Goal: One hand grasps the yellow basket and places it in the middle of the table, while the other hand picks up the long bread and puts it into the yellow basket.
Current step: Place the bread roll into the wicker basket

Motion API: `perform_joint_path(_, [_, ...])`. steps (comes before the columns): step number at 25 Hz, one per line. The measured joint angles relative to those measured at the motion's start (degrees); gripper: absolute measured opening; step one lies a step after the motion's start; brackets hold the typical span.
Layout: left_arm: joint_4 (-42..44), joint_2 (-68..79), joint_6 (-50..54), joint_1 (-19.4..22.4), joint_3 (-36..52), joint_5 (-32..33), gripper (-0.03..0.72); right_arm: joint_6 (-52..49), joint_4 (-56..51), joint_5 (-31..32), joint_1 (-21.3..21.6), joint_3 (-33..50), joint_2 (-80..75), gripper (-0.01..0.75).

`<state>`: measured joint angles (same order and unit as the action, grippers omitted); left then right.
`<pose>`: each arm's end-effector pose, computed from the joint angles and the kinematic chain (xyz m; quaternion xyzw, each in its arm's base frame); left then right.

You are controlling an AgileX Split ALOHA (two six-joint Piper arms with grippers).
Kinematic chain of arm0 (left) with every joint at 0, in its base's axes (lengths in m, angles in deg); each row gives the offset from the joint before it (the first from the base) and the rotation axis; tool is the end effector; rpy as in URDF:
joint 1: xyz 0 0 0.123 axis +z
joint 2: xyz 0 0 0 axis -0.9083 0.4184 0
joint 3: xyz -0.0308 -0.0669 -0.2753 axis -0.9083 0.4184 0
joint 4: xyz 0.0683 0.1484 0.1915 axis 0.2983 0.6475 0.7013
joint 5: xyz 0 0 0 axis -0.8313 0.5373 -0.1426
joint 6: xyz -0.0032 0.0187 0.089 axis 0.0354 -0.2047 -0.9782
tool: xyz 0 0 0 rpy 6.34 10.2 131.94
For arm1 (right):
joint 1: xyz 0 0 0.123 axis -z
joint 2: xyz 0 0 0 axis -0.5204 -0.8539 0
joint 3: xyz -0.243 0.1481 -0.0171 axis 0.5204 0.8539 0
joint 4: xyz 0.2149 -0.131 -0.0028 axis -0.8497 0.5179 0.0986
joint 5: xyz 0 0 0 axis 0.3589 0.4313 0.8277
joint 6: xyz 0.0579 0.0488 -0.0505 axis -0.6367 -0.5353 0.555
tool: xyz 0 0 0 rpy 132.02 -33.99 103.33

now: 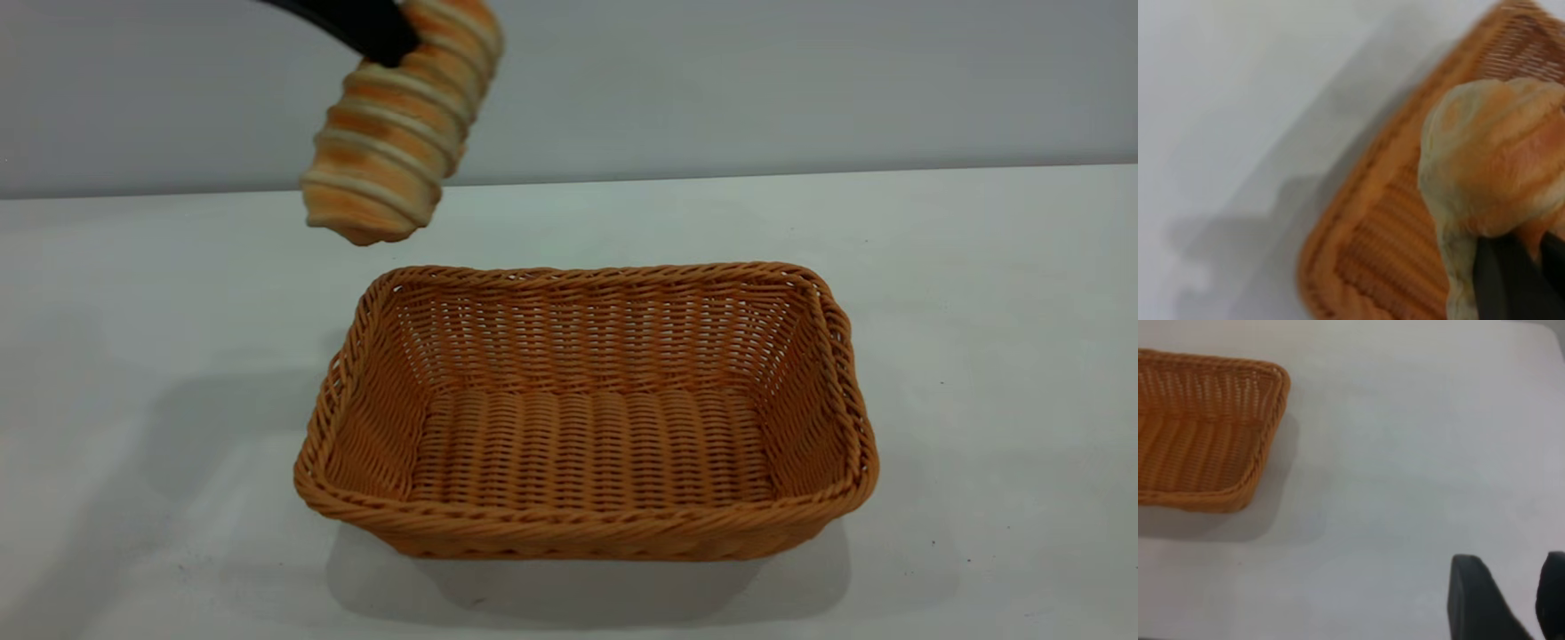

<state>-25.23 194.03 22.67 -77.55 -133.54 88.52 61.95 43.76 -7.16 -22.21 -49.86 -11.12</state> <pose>0.4039 -0.1321 0.2536 0.3772 0.8642 -0.2039 0.2634 -0.0048 0.0188 0.2709 -0.0439 0.8649 0.0085 0.5000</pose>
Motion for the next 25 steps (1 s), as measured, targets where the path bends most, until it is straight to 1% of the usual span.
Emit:
perform_joint_path(5, [0.1, 2.9, -3.9, -4.0, -2.4, 8.1, 0.040, 0.0, -0.1, 0.1, 0.0, 0.1, 0.0, 0.266])
perform_joint_path(9, [1.3, 5.9, -5.7, -6.7, -2.6, 11.1, 0.040, 0.0, -0.4, 0.1, 0.0, 0.3, 0.0, 0.266])
perform_joint_path(14, [4.6, 8.5, -5.9, -9.1, -2.7, 11.9, 0.040, 0.0, -0.8, 0.7, 0.0, 0.5, 0.0, 0.266])
perform_joint_path(17, [5.5, 10.1, -4.8, -9.2, -2.7, 11.7, 0.040, 0.0, -0.8, 0.8, 0.0, 0.5, 0.0, 0.266])
perform_joint_path(20, [6.4, 11.4, -2.4, -9.2, -3.9, 9.9, 0.040, 0.0, -0.8, 0.8, 0.0, 0.5, 0.0, 0.266])
perform_joint_path(22, [6.4, 12.2, -1.4, -9.2, -5.3, 8.6, 0.040, 0.0, -0.8, 0.8, 0.0, 0.5, 0.0, 0.266])
perform_joint_path(25, [6.4, 13.8, -0.4, -9.2, -8.5, 8.4, 0.040, 0.0, -0.8, 0.8, 0.0, 0.5, 0.0, 0.266])
